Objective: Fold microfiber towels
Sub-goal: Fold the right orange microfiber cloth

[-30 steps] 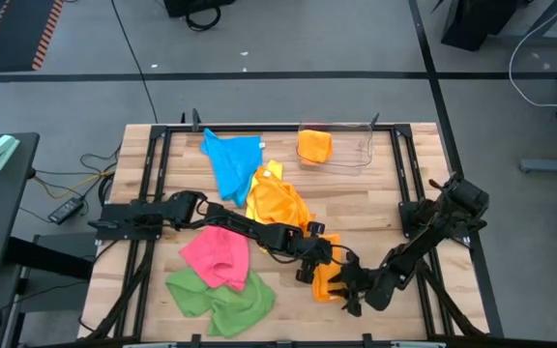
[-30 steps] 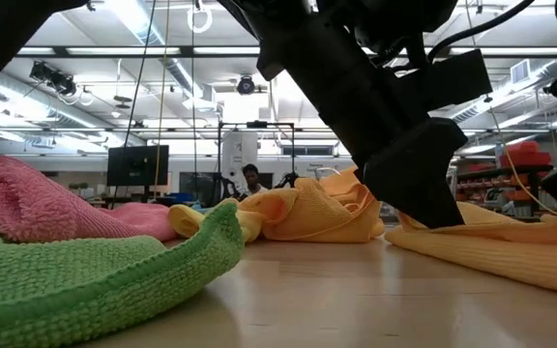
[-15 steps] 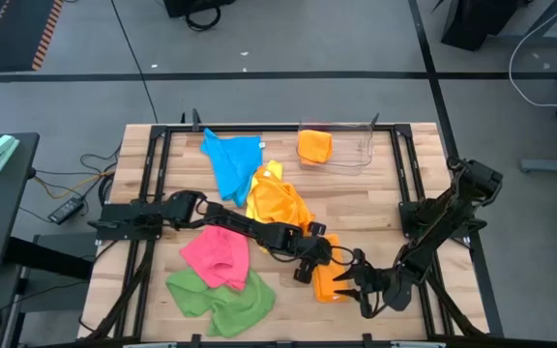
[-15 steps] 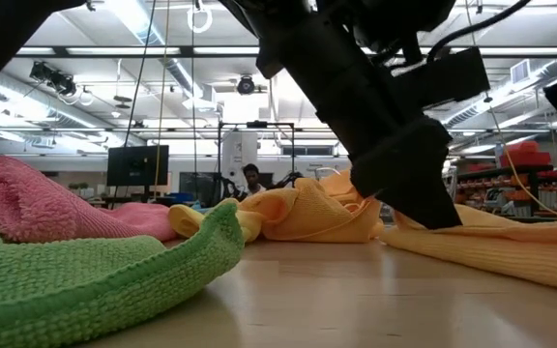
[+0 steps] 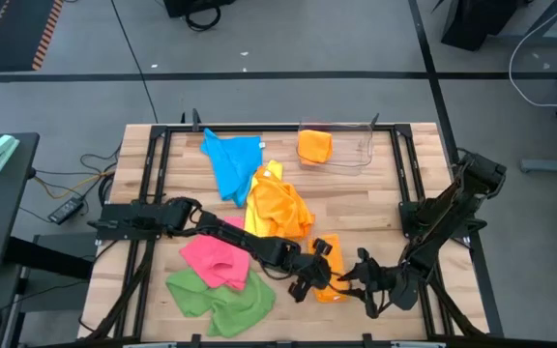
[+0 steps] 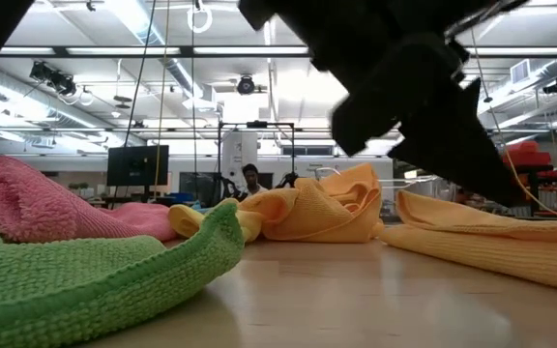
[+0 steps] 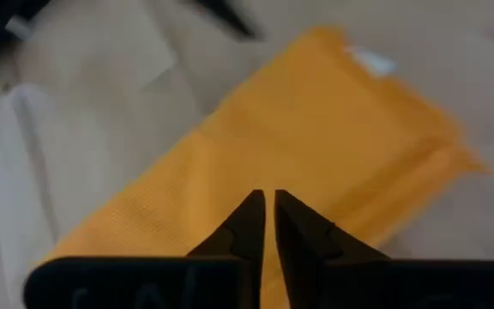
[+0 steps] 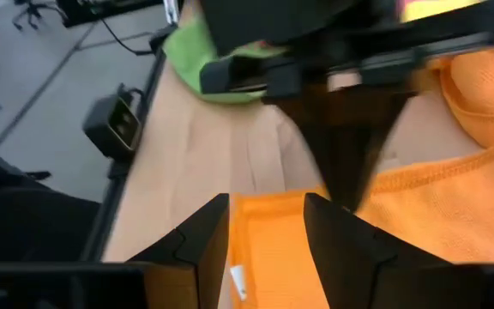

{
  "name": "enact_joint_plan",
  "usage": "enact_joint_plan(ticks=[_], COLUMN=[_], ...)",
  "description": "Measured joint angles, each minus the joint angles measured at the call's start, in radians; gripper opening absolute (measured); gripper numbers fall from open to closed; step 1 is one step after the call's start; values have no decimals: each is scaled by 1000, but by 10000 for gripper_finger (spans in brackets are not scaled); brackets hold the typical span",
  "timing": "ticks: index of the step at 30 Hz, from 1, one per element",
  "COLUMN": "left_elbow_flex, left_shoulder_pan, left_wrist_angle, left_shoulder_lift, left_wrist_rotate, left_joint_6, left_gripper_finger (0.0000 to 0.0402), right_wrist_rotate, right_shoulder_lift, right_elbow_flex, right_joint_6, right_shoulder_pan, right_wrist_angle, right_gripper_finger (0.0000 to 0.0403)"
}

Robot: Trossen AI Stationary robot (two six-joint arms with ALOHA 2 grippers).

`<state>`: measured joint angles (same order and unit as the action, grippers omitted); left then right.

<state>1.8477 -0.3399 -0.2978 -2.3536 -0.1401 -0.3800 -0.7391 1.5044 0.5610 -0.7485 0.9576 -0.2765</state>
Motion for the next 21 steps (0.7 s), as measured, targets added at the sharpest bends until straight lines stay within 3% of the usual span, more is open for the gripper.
enact_joint_plan(ticks=[7, 21], left_elbow_flex=[0, -35], left_shoulder_pan=[-69, -102], left_wrist_angle=[-7, 64], left_shoulder_lift=[1, -5], left_wrist_rotate=[3, 0], left_joint_6=[-129, -335], left_gripper_finger=[101, 215], right_wrist_rotate=[-62, -102], right_shoulder_lift=[-82, -84], right_elbow_flex=[1, 1], right_joint_6=[14, -91], right_shoulder_pan=[38, 40], right_wrist_angle=[81, 203], right_gripper_finger=[161, 161])
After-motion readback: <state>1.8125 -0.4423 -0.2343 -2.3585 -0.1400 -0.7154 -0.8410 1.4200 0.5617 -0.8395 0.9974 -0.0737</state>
